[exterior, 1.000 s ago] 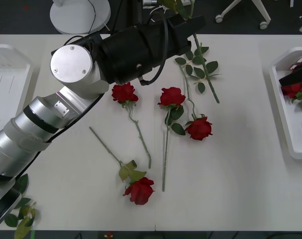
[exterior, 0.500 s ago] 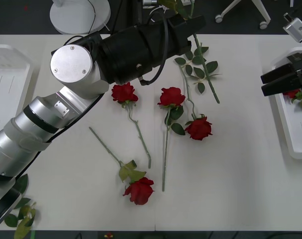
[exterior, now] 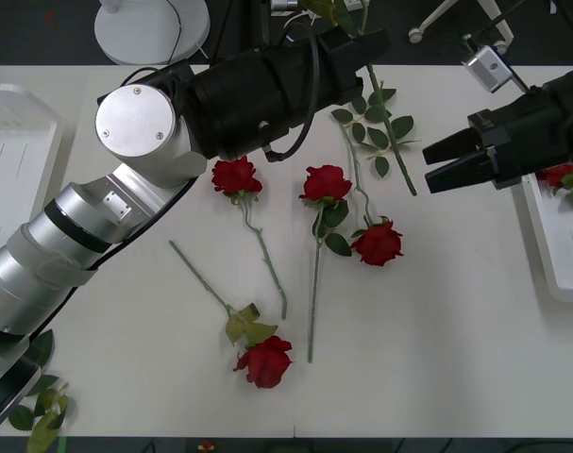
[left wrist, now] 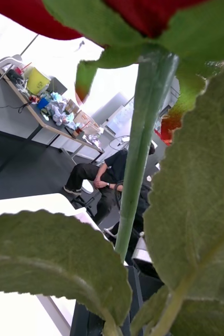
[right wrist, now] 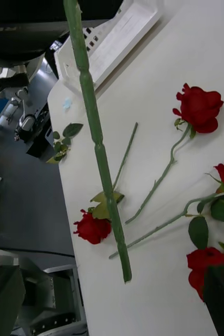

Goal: Place the red flowers into the right box and the blue flowers into the left box. If a person shows an open palm, hand one flower to the person first, then continue sorting.

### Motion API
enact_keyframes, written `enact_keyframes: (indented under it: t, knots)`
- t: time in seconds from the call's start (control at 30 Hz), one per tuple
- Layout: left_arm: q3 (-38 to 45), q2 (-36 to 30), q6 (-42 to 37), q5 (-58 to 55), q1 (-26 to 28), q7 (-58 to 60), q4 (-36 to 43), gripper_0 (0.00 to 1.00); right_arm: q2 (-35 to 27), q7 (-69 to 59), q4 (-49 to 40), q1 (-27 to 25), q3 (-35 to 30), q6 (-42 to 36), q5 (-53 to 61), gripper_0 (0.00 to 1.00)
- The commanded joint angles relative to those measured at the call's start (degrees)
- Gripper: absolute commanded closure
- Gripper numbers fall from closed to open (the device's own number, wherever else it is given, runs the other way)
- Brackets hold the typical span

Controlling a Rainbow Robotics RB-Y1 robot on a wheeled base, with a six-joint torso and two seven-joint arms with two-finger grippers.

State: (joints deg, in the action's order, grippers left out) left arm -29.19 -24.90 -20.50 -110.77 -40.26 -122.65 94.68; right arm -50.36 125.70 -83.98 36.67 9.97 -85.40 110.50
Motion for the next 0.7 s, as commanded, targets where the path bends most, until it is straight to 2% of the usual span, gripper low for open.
enact_keyframes:
  t: [0.03, 0.33, 0.4, 0.47, 0.6, 0.63, 0.7]
  knots:
    - [-0.52, 1.25, 0.64, -0.67, -3.16, 4.43, 2.35, 1.0, 2.98, -1.86, -2.59, 0.07, 2.77, 4.54, -0.38, 0.0]
    - [-0.52, 1.25, 0.64, -0.67, -3.16, 4.43, 2.35, 1.0, 6.41, -2.57, -4.26, 0.07, 4.7, 6.83, -2.84, 0.0]
    - [-0.52, 1.25, 0.64, -0.67, -3.16, 4.43, 2.35, 1.0, 6.76, -2.83, -4.52, 0.07, 5.14, 7.53, -2.84, 0.11]
    - [-0.52, 1.25, 0.64, -0.67, -3.16, 4.43, 2.35, 1.0, 7.2, -3.18, -4.88, 0.07, 5.76, 8.59, -2.84, 0.31]
    - [-0.52, 1.25, 0.64, -0.67, -3.16, 4.43, 2.35, 1.0, 7.47, -3.97, -5.14, 0.07, 6.64, 10.17, -2.84, 0.81]
    - [-0.52, 1.25, 0.64, -0.67, -3.16, 4.43, 2.35, 1.0, 7.73, -4.15, -5.23, 0.07, 6.64, 10.17, -2.84, 0.89]
    - [-0.52, 1.25, 0.64, -0.67, -3.16, 4.43, 2.35, 1.0, 7.73, -4.5, -5.23, 0.07, 6.64, 10.17, -2.84, 0.94]
